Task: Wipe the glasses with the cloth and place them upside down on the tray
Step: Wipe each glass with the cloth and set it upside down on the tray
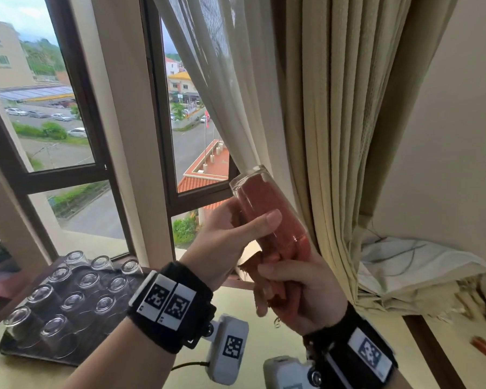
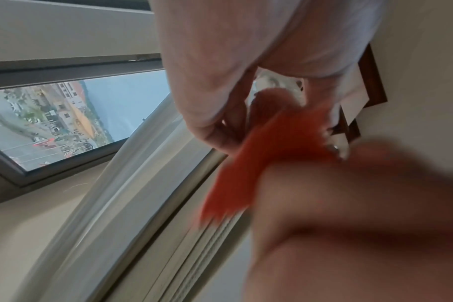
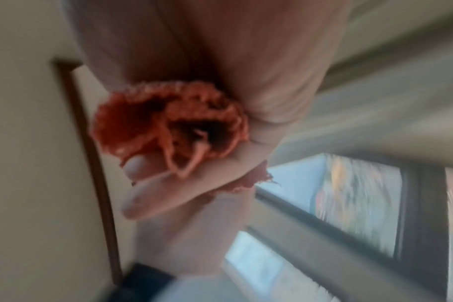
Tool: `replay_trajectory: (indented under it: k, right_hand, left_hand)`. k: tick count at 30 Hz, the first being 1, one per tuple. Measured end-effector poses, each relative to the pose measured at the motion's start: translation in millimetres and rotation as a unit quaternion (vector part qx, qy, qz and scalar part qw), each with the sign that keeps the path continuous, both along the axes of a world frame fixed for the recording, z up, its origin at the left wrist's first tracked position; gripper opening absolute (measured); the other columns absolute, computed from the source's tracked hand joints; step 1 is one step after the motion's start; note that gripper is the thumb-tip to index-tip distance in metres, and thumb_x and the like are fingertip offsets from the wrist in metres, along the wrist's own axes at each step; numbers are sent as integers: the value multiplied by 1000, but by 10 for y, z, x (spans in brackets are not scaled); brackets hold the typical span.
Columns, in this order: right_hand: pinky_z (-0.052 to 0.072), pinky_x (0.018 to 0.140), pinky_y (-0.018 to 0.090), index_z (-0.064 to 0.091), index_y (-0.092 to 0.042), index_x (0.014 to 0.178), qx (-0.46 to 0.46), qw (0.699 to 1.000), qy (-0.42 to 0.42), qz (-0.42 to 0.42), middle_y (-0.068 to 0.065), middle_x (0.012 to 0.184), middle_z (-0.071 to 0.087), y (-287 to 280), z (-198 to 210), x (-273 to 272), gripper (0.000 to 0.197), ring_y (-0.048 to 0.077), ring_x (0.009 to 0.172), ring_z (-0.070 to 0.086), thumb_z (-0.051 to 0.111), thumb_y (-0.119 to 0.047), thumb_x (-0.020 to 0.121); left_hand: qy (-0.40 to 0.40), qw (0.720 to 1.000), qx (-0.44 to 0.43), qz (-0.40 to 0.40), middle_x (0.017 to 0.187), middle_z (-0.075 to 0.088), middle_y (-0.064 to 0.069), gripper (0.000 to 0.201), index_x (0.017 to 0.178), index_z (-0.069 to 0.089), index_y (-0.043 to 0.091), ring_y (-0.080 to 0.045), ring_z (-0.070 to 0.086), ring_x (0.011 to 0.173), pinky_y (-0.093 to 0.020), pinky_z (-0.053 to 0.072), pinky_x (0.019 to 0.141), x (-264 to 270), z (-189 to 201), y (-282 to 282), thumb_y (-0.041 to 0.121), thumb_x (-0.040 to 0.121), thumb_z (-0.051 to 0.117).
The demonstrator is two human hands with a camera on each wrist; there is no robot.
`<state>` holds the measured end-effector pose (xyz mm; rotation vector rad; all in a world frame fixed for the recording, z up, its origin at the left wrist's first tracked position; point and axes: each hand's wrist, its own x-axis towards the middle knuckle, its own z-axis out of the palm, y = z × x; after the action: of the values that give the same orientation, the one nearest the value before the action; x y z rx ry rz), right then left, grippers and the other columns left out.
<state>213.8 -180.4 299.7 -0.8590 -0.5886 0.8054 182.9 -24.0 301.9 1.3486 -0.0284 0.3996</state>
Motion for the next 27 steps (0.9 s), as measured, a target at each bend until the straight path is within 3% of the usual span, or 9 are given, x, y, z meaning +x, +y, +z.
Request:
replay_trajectory:
  k: [4,8,11,12,16,18,20,23,27]
  right_hand:
    - [49,45,31,74,-14,104,-222,952,-186,-99,12,66,68,-77,-63,46,29,26,48,66,66,9,87]
    - [61,81,30,33,-54,154,-364,663,-632,-169,-9,136,68,-52,-75,136,86,17,98,74,53,1,92]
    - [49,57,14,54,-23,125,-322,573,-702,-274,4,95,77,70,-127,153,46,15,65,70,68,-4,85]
    - [52,55,18,56,-18,111,-303,588,-689,-296,5,79,73,95,-148,156,32,17,57,66,66,-6,83]
    - [54,44,30,61,-14,116,-244,927,-268,-96,10,66,69,55,-34,125,29,24,53,69,65,0,91]
    - [48,39,25,59,5,119,-111,989,-92,-24,15,55,61,12,10,67,37,25,40,62,67,4,82]
    - [47,38,25,60,14,114,-44,999,-19,4,14,47,53,11,-19,8,38,23,33,53,64,7,78]
    - [43,38,25,70,-2,101,-189,970,-132,-72,10,50,59,4,-55,22,18,21,38,57,68,2,84]
    - [61,82,31,57,-36,136,-342,746,-539,-189,-9,106,77,34,-76,170,51,11,93,73,51,-8,93]
  left_hand:
    - [-22,999,-6,36,117,76,-19,70,128,66,0,-37,73,115,-46,59,98,31,27,90,39,74,88]
    - [-4,996,62,63,106,81,-6,65,123,71,10,-25,77,106,-40,62,93,11,42,137,46,72,90]
    - [25,996,74,35,100,81,-1,64,114,72,14,-20,78,100,-34,62,89,4,23,25,52,67,92]
    - [32,997,62,28,99,81,-1,64,112,72,15,-21,78,100,-34,61,89,2,11,-9,53,66,93]
    - [25,1000,-6,-2,101,80,-8,48,110,74,12,-27,77,102,-34,62,89,-32,-21,-19,39,73,89]
    - [14,998,-53,-7,105,79,-15,45,115,70,3,-33,77,102,-37,64,88,-42,1,-27,28,80,83]
    - [-1,996,-86,5,112,78,-20,48,120,66,-3,-35,76,104,-41,65,91,-19,40,-5,25,83,78]
    - [-22,994,-102,27,103,77,-12,40,114,68,2,-25,74,97,-37,62,90,30,120,102,27,84,77]
    - [-11,998,-8,59,104,79,-10,50,118,71,6,-26,77,104,-40,61,94,24,128,109,37,83,88]
